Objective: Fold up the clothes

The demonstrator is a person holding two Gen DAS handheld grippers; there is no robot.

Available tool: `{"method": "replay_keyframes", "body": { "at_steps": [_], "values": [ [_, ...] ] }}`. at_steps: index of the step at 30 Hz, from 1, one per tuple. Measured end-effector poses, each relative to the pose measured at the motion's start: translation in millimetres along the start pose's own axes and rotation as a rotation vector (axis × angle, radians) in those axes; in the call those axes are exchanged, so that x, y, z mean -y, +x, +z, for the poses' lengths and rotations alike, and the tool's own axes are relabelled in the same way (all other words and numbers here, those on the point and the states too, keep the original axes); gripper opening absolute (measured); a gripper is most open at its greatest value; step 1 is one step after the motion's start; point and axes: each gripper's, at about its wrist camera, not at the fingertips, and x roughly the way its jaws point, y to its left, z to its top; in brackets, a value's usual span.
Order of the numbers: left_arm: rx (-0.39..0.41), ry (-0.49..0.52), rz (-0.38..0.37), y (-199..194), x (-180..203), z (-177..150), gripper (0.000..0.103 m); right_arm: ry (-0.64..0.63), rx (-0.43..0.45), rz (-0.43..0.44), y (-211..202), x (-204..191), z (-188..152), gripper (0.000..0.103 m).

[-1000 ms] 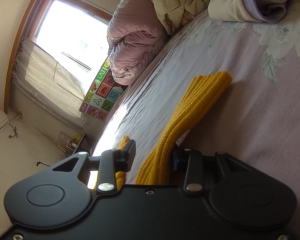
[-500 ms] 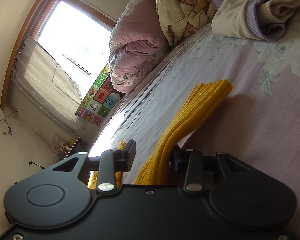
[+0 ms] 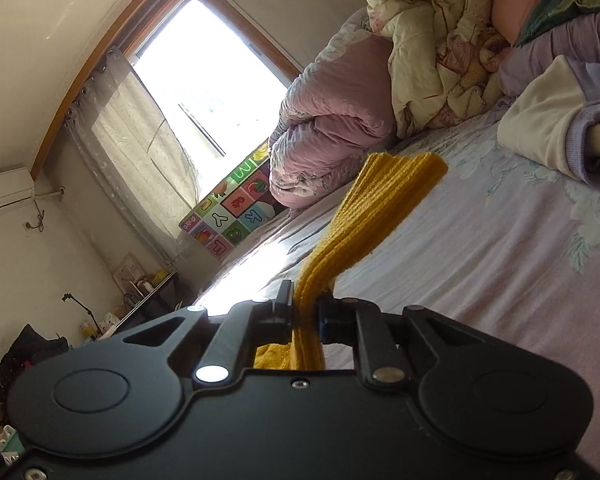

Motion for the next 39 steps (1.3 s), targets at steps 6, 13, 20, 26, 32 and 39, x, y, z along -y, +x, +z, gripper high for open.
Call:
{"method": "replay_keyframes", "body": {
  "at_steps": [6,13,20,26,32,39],
  "values": [
    [0.054,-0.046,-0.048,-7.8,-5.0,11.7,0.011,-0.404,-0.104,0.055,-6.9,-94.7,-22.9,0.011],
    [0.085,-0.088,-0.037,-15.0,-16.1,15.4,0.01,-0.686,-0.305,0.108,27.9,-165.5,-99.6,0.011],
    [0.098,-0.133,-0.025,-15.3,-26.4,15.7,0.01,-0.809,-0.427,0.039,47.3,-184.8,-163.5,0.024],
    [0.188,-0.07,-0.041,-30.4,-16.9,23.7,0.01,-0.784,-0.429,0.2,3.9,-198.2,-146.5,0.044],
    [0.103,0.054,-0.27,-15.4,17.8,18.1,0.011,-0.647,-0.295,0.117,-5.1,-159.8,-86.4,0.044],
    [-0.109,0.06,-0.105,23.3,10.6,-4.6,0.01,-0.493,-0.497,0.068,35.6,-85.0,-116.1,0.041]
  ]
}}
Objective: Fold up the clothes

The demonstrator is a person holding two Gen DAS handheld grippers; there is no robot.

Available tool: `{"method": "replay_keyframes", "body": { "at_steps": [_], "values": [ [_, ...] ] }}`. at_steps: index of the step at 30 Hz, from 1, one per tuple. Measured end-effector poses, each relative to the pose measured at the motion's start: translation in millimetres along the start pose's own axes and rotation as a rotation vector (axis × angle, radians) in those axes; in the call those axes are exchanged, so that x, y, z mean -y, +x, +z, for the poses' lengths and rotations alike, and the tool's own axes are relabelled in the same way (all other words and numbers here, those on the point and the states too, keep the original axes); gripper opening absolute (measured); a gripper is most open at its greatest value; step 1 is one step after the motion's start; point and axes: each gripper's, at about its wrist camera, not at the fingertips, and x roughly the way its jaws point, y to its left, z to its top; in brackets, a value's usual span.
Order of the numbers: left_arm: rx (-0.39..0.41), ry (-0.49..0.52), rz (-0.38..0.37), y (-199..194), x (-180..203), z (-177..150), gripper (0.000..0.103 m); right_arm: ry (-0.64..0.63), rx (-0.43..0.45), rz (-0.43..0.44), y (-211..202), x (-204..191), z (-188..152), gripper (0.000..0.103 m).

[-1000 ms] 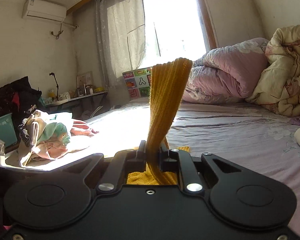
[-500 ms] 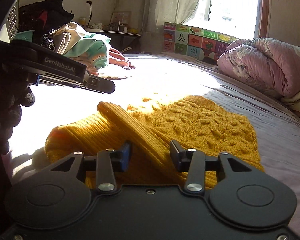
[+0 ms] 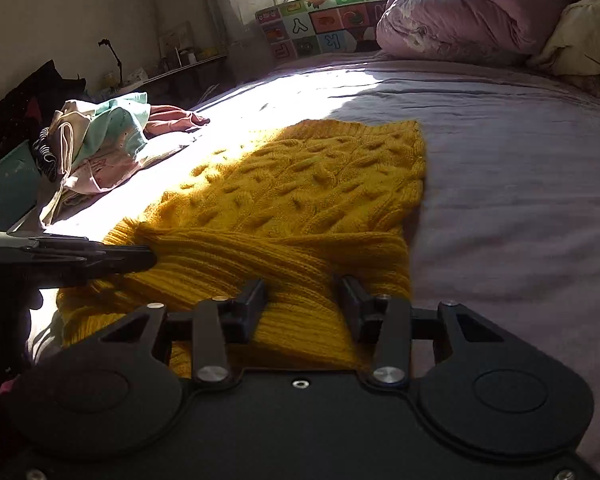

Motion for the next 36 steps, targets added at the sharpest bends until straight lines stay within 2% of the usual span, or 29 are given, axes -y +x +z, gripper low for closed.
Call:
{"method": "replay_keyframes", "body": {
  "at_steps": [2,4,5,6,8,11,12,14,15,16,20,23,27,30,32,34,36],
  "values": [
    [0.046,0.049,0.007,-10.8,5.4,3.3,0.011,-0.042,0.018,-0.021,-9.1,-15.5,11.5,0.042],
    [0.109,0.051,-0.002,-18.5,5.8,6.1,0.011,-0.137,0.079,0.008,-17.7,-31.8,21.2,0.045],
    [0.112,0.03,-0.004,-17.7,2.8,7.6,0.011,-0.158,0.059,0.014,-12.9,-33.8,21.1,0.053],
    [0.083,0.02,0.007,-10.6,-1.1,5.5,0.011,-0.161,0.012,0.014,-3.3,-32.6,18.5,0.057],
    [0.017,0.001,0.033,4.8,-9.3,0.7,0.011,-0.169,-0.083,0.013,15.9,-30.2,13.5,0.059],
    [0.022,-0.022,0.004,-5.6,-11.3,6.7,0.012,-0.146,-0.13,0.046,17.3,-25.9,25.1,0.06],
    [0.05,-0.028,-0.021,-15.0,-14.9,8.4,0.013,-0.133,-0.128,0.067,12.8,-23.0,30.0,0.06],
    [0.076,-0.057,-0.021,-24.2,-25.4,11.0,0.029,-0.096,-0.107,0.11,2.3,-13.3,40.3,0.06],
    [0.08,-0.07,-0.013,-26.8,-30.2,12.3,0.049,-0.073,-0.103,0.115,0.7,-4.7,44.3,0.06],
    [0.085,-0.088,-0.009,-28.6,-37.5,14.6,0.06,-0.05,-0.101,0.115,-0.4,4.7,47.4,0.06],
    [0.093,-0.218,-0.035,-24.5,-76.4,28.1,0.06,0.09,-0.104,0.12,19.8,62.2,67.5,0.06],
    [0.045,-0.293,-0.074,0.0,-108.3,43.8,0.06,0.21,-0.134,0.12,54.8,105.4,82.1,0.06],
    [-0.067,-0.411,-0.151,54.8,-160.3,72.9,0.059,0.333,-0.193,0.129,108.7,151.3,97.1,0.06],
    [-0.107,-0.487,-0.259,92.5,-186.7,98.5,0.059,0.385,-0.183,0.205,142.8,172.0,106.8,0.06],
    [-0.149,-0.509,-0.302,120.2,-198.3,116.5,0.058,0.392,-0.181,0.25,161.5,181.4,112.5,0.06],
    [-0.189,-0.511,-0.339,143.9,-206.1,131.1,0.046,0.408,-0.18,0.306,177.0,190.9,117.7,0.059],
    [-0.233,-0.503,-0.389,165.9,-212.3,144.1,0.045,0.404,-0.185,0.355,192.0,197.9,124.1,0.058]
  ]
}}
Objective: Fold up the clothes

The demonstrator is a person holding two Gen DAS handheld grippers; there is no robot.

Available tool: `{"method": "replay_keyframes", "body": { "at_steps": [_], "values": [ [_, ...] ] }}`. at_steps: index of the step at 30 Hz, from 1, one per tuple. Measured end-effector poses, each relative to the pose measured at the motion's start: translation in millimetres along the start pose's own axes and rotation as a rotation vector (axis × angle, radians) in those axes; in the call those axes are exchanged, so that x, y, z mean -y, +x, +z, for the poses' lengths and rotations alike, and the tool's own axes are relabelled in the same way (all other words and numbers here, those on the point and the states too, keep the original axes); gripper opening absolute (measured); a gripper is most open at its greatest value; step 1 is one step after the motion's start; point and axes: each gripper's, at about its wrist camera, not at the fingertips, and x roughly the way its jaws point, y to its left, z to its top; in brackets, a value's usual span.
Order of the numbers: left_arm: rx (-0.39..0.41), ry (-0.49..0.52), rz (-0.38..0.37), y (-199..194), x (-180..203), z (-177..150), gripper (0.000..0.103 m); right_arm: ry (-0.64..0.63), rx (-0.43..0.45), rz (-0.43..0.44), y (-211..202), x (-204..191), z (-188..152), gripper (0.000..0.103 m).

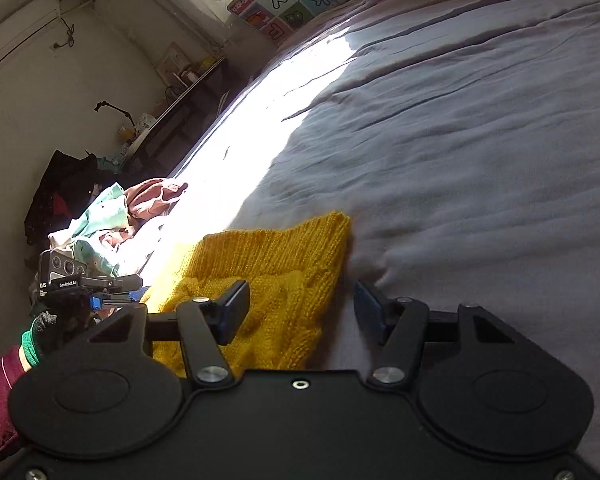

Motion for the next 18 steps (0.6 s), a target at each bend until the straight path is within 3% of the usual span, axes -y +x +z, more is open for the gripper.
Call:
{"method": "replay_keyframes", "body": {
  "at_steps": [3,7,8,9,11,14,18],
  "values": [
    [-0.062,0.002,-0.023,17.9,-7.2,20.6,0.032,-0.045,-0.028,0.045,13.9,3.9,11.0,0.058],
    [-0.124,0.049,-0.042,30.8,-6.5,31.8,0.024,-0.118,-0.076,0.104,23.8,2.4,21.3,0.057],
    [-0.131,0.074,-0.029,31.8,-3.5,32.9,0.019,-0.154,-0.083,0.1,26.0,-0.9,22.0,0.045],
    [-0.136,0.116,-0.008,32.0,1.3,32.4,0.013,-0.185,-0.09,0.082,28.8,-1.5,23.3,0.026],
    [-0.13,0.198,0.019,30.3,11.4,30.7,0.011,-0.24,-0.086,0.06,30.8,-7.0,23.3,0.017],
    [-0.056,0.415,-0.006,12.4,35.2,19.5,0.01,-0.372,-0.042,0.056,23.1,-26.0,20.6,0.014],
    [0.016,0.646,-0.035,-15.8,61.3,-0.2,0.01,-0.662,-0.003,0.022,-4.3,-60.4,14.1,0.014]
  ]
}}
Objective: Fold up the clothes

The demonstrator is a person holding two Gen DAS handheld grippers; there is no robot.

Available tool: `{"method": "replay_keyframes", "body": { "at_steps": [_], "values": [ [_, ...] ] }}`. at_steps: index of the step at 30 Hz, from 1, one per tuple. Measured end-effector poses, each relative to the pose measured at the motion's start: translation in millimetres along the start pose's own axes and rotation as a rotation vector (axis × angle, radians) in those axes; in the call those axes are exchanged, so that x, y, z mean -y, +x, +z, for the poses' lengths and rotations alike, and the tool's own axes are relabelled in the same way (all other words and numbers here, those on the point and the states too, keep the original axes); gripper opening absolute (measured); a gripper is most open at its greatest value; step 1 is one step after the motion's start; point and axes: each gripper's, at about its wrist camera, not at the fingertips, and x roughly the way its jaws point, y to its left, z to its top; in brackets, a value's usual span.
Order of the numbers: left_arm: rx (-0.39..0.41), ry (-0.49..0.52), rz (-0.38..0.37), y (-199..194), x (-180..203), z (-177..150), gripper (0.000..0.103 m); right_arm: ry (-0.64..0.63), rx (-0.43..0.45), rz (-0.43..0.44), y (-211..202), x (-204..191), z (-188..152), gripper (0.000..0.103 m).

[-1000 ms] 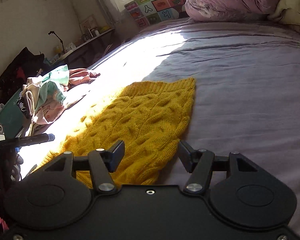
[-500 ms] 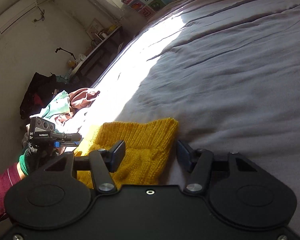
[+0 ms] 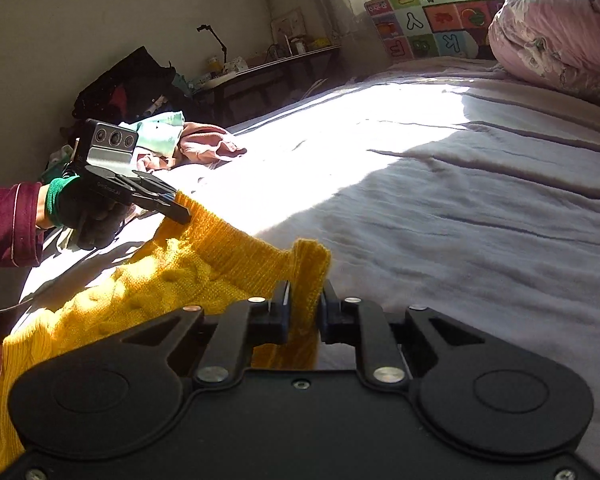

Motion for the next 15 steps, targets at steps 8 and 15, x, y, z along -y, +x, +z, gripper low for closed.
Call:
{"method": "replay_keyframes", "body": {
  "at_steps": [8,15],
  "values": [
    [-0.103,0.516,0.056,-28.5,92.1,-20.8,0.01,-0.485,-0.117,-0.013,-42.0,-81.7,-0.7,0.014],
    [-0.418,1.111,0.234,-4.6,147.7,-88.6,0.01,-0.625,-0.304,-0.017,-43.6,-105.5,-36.8,0.014]
  ]
}}
